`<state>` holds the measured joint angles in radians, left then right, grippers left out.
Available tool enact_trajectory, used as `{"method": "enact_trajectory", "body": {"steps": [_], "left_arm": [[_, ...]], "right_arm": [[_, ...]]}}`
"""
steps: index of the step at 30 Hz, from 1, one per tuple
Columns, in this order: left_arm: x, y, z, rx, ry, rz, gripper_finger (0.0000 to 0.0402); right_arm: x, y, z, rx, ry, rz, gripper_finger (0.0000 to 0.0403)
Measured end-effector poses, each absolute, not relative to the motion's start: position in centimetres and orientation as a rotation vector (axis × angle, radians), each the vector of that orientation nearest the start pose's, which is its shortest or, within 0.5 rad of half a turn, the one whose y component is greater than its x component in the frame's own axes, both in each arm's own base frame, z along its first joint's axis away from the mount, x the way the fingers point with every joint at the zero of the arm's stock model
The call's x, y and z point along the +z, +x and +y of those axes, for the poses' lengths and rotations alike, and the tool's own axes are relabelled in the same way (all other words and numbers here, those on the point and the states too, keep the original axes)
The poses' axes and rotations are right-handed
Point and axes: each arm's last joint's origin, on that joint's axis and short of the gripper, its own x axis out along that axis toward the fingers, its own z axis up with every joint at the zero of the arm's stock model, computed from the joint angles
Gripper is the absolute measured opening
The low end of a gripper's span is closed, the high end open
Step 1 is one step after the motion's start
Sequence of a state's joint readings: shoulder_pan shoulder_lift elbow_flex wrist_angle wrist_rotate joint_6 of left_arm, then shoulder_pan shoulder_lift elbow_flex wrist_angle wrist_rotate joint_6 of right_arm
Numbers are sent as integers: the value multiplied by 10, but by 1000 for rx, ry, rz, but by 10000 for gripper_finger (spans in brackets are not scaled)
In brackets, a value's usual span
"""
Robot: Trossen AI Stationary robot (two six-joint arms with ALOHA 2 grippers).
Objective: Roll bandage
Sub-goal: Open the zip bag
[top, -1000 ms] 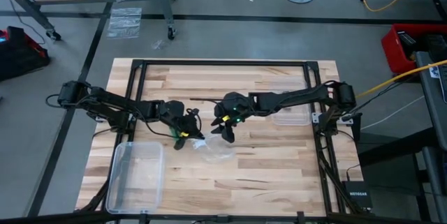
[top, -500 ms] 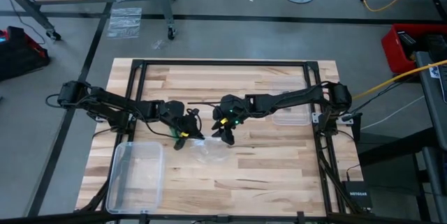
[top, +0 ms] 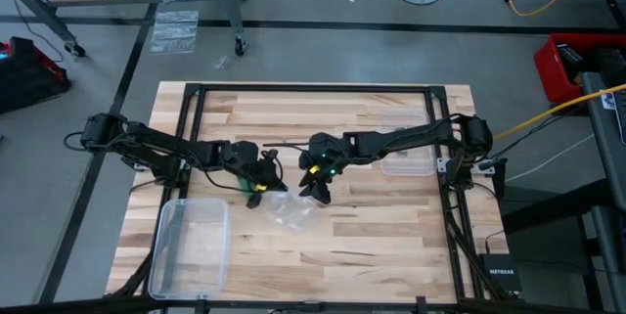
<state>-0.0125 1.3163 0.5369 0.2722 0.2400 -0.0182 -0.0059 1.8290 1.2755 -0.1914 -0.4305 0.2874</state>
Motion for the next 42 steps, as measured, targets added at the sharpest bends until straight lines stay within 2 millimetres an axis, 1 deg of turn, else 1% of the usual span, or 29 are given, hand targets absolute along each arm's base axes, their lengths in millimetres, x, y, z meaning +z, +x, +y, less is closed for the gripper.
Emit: {"method": "enact_trajectory", "body": {"steps": [7, 12, 17, 25, 29, 34, 37, 42], "left_arm": [[183, 254, -10, -241, -80, 508, 0], [183, 254, -10, -239, -81, 506, 0], [183, 254, -10, -232, -81, 507, 0], [183, 254, -10, -232, -81, 508, 0], [183, 254, -10, -232, -81, 508, 0], [183, 254, -10, -234, -80, 508, 0], [183, 254, -10, -235, -80, 508, 0], [183, 254, -10, -235, -80, 507, 0]], "right_arm": [[217, 396, 10, 301, 441, 792, 177], [217, 396, 11, 325, 528, 815, 177], [216, 394, 12, 305, 588, 849, 177], [216, 394, 12, 319, 599, 852, 177], [218, 396, 12, 322, 589, 819, 177], [219, 398, 7, 253, 561, 790, 177], [219, 398, 7, 242, 559, 788, 177], [220, 399, 7, 270, 562, 773, 177]]}}
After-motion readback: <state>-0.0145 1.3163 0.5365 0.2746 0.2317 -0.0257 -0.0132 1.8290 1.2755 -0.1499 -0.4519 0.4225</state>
